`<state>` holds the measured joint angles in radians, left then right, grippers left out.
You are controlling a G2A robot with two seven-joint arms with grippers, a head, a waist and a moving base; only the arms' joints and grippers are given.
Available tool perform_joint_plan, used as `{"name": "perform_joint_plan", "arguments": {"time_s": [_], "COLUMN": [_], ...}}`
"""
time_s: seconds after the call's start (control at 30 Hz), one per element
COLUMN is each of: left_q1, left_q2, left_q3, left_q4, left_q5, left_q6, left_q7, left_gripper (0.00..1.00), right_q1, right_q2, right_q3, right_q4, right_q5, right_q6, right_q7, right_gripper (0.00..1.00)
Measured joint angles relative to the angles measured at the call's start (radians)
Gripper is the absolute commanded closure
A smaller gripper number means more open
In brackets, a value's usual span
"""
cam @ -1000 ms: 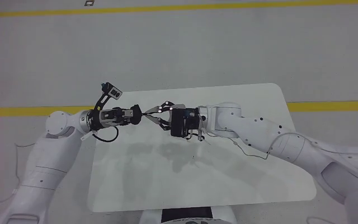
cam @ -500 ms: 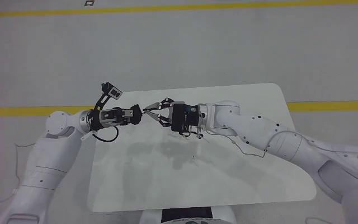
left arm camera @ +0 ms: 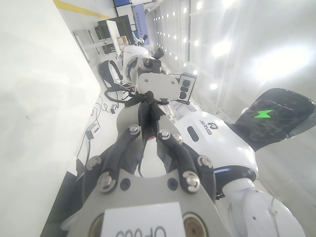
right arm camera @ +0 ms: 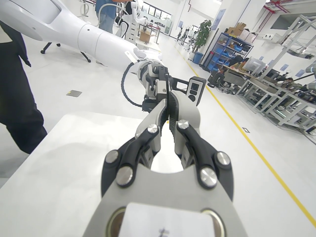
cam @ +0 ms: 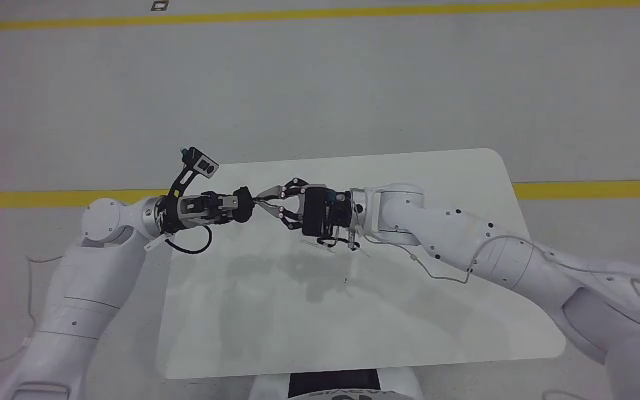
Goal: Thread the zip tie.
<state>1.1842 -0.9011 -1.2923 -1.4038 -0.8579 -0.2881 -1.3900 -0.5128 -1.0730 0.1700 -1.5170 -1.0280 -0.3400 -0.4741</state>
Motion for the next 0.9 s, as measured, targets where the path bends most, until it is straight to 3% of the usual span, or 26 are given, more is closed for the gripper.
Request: {"name": "perform_joint_plan", "arguments": {"time_s": [0.03,0.07,0.27,0.57,0.83,0.9], "left_q1": [0.0,0.0,0.0,0.0,0.0,0.008], "left_q2": [0.0,0.0,0.0,0.0,0.0,-0.003], "left_q3": [0.0,0.0,0.0,0.0,0.0,0.005], "left_q4": [0.0,0.0,0.0,0.0,0.0,-0.005], "left_q5": [0.0,0.0,0.0,0.0,0.0,-0.01], "left_q6": [0.0,0.0,0.0,0.0,0.0,0.01], "left_q7": [0.0,0.0,0.0,0.0,0.0,0.028], "left_gripper": [1.0,1.0,1.0,1.0,1.0,1.0], "right_q1": [0.0,0.0,0.014,0.066,0.066,0.058], "right_q2": [0.0,0.0,0.02,0.116,0.117,0.116], "right_q3": [0.0,0.0,0.0,0.0,0.0,0.006], "right_q4": [0.001,0.002,-0.005,-0.095,-0.096,-0.099], "right_q5": [0.001,0.002,0.002,-0.036,-0.037,-0.037], "right_q6": [0.0,0.0,0.0,0.0,0.0,0.008], "right_q7": [-0.001,-0.001,-0.007,-0.074,-0.075,-0.073], "right_gripper": [0.76,0.0,0.0,0.0,0.0,0.0]}}
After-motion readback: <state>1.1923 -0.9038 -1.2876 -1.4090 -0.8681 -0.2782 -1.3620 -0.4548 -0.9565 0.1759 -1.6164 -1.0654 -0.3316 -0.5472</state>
